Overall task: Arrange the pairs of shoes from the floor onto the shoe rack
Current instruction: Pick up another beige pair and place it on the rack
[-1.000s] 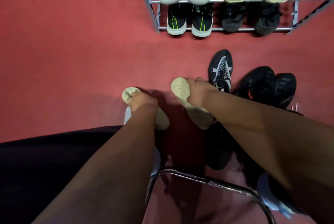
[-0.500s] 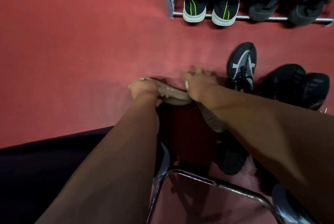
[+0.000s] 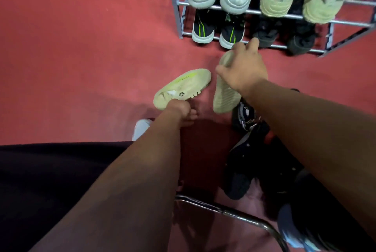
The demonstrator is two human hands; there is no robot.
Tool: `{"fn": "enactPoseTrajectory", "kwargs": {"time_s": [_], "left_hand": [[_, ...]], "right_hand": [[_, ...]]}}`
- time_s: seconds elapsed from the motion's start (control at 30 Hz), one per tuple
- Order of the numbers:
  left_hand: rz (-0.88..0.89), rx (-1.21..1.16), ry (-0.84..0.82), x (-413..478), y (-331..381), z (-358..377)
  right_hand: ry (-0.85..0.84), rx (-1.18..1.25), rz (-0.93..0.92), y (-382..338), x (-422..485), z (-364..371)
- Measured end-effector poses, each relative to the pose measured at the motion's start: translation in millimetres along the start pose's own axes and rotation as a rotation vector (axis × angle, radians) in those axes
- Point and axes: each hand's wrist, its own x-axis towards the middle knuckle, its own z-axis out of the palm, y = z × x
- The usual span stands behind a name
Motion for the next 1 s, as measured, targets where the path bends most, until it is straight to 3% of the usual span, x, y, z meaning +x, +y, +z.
{"fn": "enactPoseTrajectory", "kwargs": {"time_s": [0.07, 0.2, 0.3, 0.43, 0.53, 0.67, 0.87, 1.0], "left_hand": [[0.034, 0.209, -0.07, -12, 1, 16], [0.173, 0.442, 0.103, 24, 4, 27], [0.198, 0.54, 0.215, 43, -4, 18], [0.25, 0.6, 0.331, 7, -10, 1], [0.287, 0.677, 0.431, 19, -16, -13], [0.301, 0.794, 0.605, 35, -10, -25], [0.24, 0.983, 0.478, 71, -9, -40], [0.272, 1.144, 0.481, 77, -7, -31]], "right_hand": [[0.128, 0.09, 0.0, 2, -2, -22], [0.234, 0.18, 0.068, 14, -17, -30], [0.084, 0.172, 0.205, 32, -38, 2], [-0.214, 0.003, 0.209, 57, -81, 58], [-0.225, 0.106, 0.235, 60, -103, 80], [-0.304, 0.049, 0.241, 54, -97, 95], [-0.271, 0.005, 0.278, 47, -69, 110], [-0.312, -0.12, 0.279, 42, -59, 125]]}}
